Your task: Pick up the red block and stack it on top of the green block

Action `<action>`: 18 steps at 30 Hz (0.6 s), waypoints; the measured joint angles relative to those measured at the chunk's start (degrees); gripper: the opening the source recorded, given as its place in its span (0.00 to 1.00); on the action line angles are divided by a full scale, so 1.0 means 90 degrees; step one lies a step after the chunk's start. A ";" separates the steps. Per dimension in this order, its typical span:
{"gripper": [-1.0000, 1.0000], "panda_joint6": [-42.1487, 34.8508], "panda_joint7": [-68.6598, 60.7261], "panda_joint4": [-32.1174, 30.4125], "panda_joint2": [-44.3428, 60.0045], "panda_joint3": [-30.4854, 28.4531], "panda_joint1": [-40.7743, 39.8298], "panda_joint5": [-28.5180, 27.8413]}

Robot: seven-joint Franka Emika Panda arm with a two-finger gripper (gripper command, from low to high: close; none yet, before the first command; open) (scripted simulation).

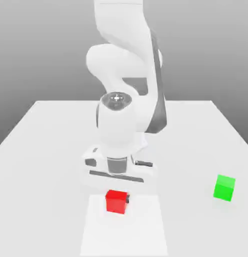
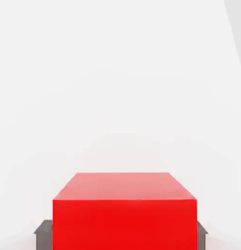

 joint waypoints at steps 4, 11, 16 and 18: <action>0.00 -0.0293 -0.0012 -0.0049 -0.0340 0.0050 -0.0052 0.0016; 0.00 -0.1499 0.0219 -0.0130 -0.1629 0.0275 0.0305 0.0163; 0.00 -0.1899 0.1512 0.0271 -0.1636 0.1002 0.1456 0.0242; 0.00 -0.2048 0.2062 0.0444 -0.1614 0.1303 0.1938 0.0270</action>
